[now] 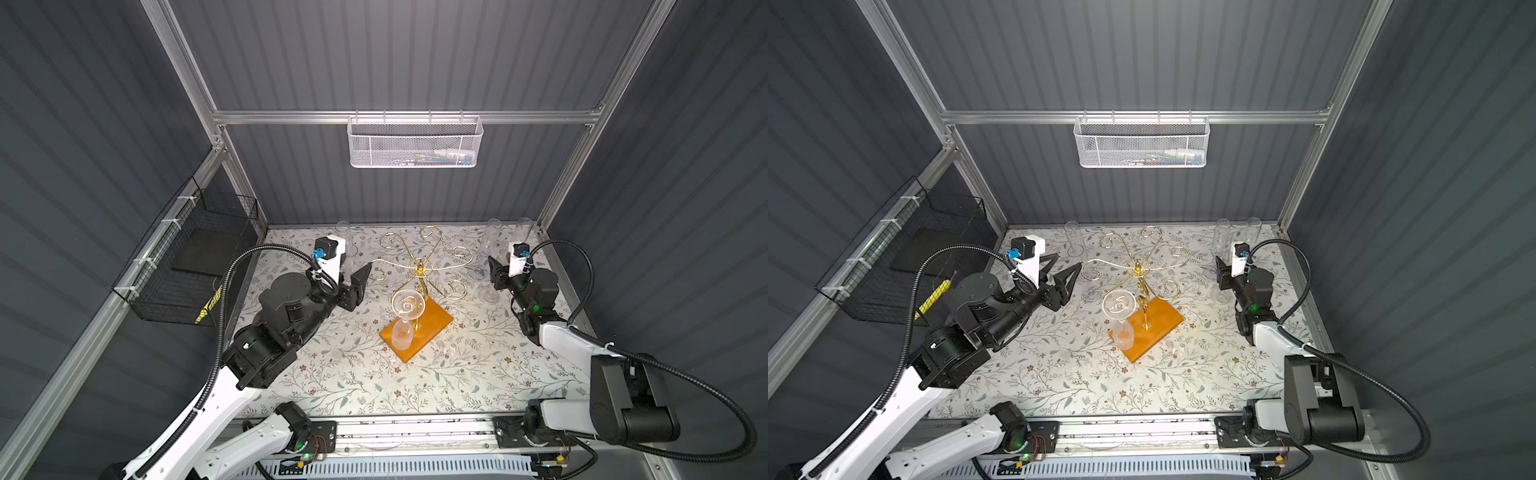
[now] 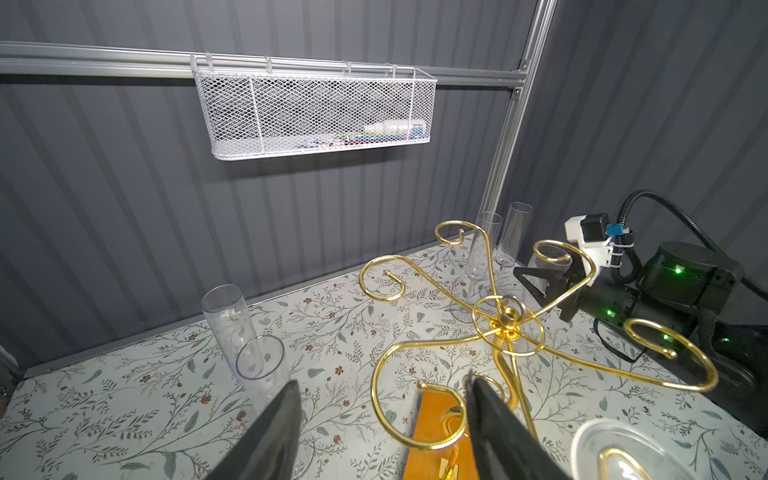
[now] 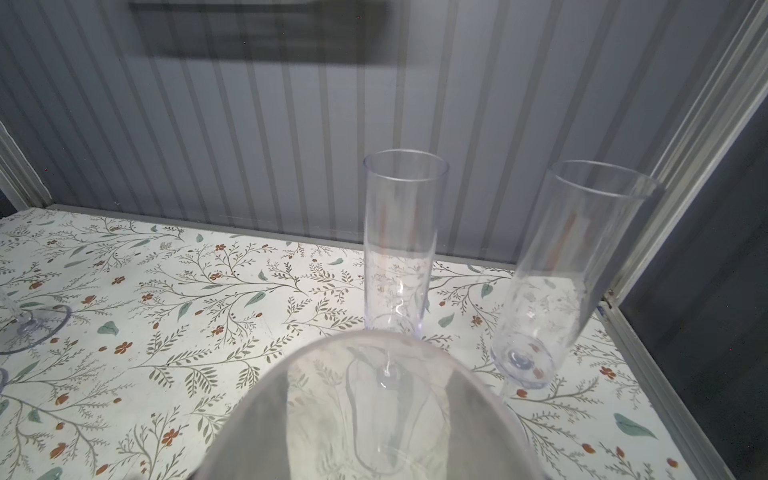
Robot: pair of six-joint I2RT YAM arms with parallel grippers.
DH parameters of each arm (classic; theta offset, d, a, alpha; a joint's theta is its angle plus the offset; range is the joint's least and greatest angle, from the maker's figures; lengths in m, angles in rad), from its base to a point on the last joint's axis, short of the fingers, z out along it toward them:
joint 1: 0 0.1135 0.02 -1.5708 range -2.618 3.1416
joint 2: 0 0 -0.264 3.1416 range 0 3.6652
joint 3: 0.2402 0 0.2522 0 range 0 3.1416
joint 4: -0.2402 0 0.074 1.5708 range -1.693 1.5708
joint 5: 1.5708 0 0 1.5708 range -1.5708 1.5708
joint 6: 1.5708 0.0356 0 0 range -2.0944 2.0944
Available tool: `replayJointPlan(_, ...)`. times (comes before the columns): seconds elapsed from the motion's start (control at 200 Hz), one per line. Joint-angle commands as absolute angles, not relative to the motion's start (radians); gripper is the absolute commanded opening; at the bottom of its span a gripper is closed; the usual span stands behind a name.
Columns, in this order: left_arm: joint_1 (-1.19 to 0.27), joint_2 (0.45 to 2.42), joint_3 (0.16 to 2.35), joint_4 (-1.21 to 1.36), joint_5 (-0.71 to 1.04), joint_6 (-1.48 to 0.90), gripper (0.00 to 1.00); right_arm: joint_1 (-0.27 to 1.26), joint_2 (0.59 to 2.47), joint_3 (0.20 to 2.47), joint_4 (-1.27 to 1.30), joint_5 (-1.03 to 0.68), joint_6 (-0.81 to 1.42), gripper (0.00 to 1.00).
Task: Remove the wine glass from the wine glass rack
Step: 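Lower the held glass upright onto the table near the far corner with the right gripper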
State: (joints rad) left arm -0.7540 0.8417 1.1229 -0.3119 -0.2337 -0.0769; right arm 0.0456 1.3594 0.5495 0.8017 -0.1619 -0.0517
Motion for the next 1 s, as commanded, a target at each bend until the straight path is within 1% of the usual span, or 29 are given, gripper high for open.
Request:
replayJointPlan(0.0,-0.758,0.827,1.117,-0.282,-0.253,-0.093,0.65,0.04,1.385,0.548,0.934,-0.179,-0.037,0.41)
replayJointPlan(0.81,-0.759,0.809,1.09,-0.312,-0.235,-0.107,0.65,0.057,1.528,0.527,0.983,-0.176,-0.057,0.42)
replayJointPlan(0.86,-0.759,0.807,1.088,-0.313,-0.235,-0.108,0.65,0.058,1.53,0.526,0.983,-0.175,-0.057,0.46)
replayJointPlan(0.945,-0.759,0.807,1.086,-0.309,-0.237,-0.107,0.65,0.06,1.535,0.525,0.983,-0.172,-0.06,0.56)
replayJointPlan(0.965,-0.759,0.808,1.085,-0.31,-0.237,-0.107,0.65,0.061,1.536,0.525,0.983,-0.172,-0.06,0.61)
replayJointPlan(0.995,-0.758,0.808,1.085,-0.308,-0.237,-0.109,0.65,0.061,1.535,0.527,0.983,-0.17,-0.06,0.71)
